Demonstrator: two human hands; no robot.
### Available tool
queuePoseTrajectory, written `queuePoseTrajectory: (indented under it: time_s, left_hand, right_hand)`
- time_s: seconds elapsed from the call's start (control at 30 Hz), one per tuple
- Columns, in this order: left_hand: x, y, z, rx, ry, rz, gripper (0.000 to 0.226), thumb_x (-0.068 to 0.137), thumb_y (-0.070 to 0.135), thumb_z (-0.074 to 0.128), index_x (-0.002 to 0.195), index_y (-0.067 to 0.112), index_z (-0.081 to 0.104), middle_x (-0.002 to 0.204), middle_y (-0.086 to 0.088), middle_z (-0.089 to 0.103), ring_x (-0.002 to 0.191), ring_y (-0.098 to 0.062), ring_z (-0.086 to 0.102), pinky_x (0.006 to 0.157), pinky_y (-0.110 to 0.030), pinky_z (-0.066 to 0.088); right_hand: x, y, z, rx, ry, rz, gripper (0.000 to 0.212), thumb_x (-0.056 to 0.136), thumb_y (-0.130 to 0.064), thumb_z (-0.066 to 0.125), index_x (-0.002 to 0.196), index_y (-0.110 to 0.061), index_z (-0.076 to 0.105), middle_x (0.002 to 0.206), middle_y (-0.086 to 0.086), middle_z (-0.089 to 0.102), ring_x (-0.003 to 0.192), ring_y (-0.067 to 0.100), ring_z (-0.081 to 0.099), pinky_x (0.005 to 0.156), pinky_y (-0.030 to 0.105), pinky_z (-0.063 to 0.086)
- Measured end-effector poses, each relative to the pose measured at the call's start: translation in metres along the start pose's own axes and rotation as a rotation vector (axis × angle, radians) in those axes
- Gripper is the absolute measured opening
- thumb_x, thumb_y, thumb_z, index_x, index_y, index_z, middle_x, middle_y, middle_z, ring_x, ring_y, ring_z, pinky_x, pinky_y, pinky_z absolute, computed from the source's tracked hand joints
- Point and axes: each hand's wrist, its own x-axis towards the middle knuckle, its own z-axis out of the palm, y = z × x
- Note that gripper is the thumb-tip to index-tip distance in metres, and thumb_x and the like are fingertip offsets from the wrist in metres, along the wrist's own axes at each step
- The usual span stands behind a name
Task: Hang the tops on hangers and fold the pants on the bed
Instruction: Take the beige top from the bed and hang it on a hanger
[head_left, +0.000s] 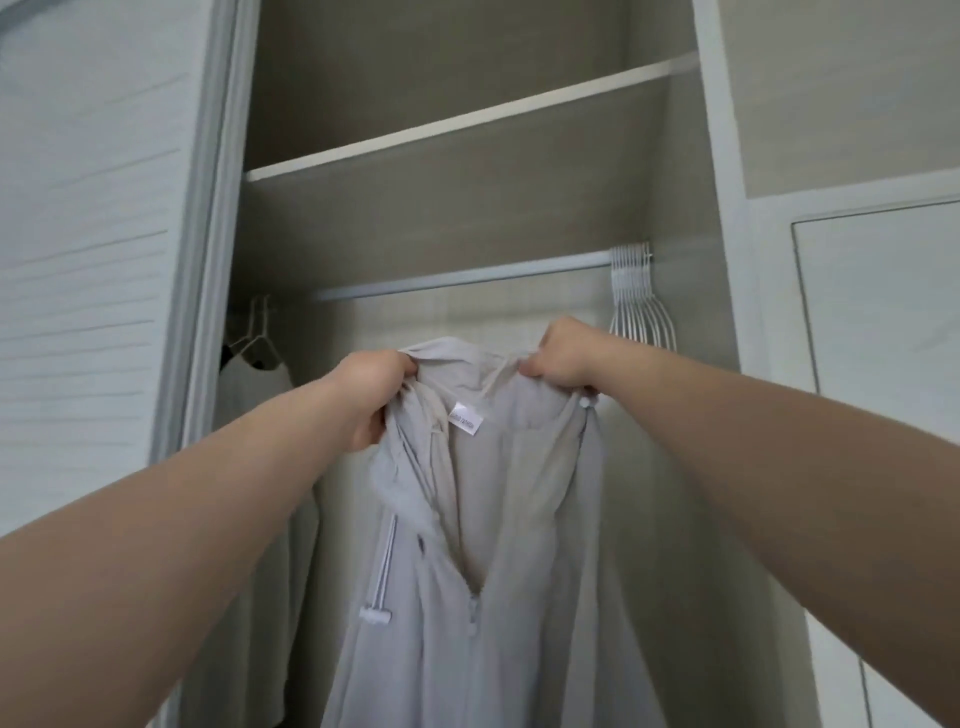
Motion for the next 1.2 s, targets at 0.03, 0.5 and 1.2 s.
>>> queuePoseTrajectory:
  time_s: [0.03, 0.5, 1.2]
  left_hand:
    - [0.010, 0.002, 0.004, 0.001, -0.019, 0.004, 0.021, 0.101, 0.011, 0.046, 0.098, 0.002, 0.064, 0.093, -0.017, 0.073, 0.079, -0.030, 0.070, 0.063, -0.033, 0.053]
    - [0.103, 0.001, 0.046, 0.005, -0.110, 0.109, 0.030, 0.091, -0.002, 0.044, 0.068, 0.003, 0.063, 0.066, -0.016, 0.063, 0.059, -0.030, 0.062, 0.066, -0.037, 0.056]
    - [0.109, -0.001, 0.037, -0.039, -0.139, 0.136, 0.027, 0.093, 0.001, 0.044, 0.074, 0.004, 0.063, 0.074, -0.016, 0.064, 0.067, -0.031, 0.064, 0.073, -0.039, 0.052]
  right_hand:
    - [0.007, 0.003, 0.004, -0.052, 0.009, 0.026, 0.027, 0.096, -0.019, 0.061, 0.078, 0.002, 0.060, 0.079, 0.024, 0.066, 0.043, 0.029, 0.057, 0.039, 0.025, 0.043]
    - [0.093, 0.055, -0.009, -1.111, 0.541, 0.156, 0.043, 0.098, -0.015, 0.036, 0.139, -0.017, 0.050, 0.135, 0.012, 0.050, 0.123, 0.032, 0.045, 0.100, 0.038, 0.035]
    - [0.111, 0.055, -0.043, -1.075, 0.577, 0.060, 0.037, 0.099, -0.001, 0.041, 0.132, -0.002, 0.058, 0.128, 0.020, 0.056, 0.117, 0.040, 0.060, 0.088, 0.043, 0.051]
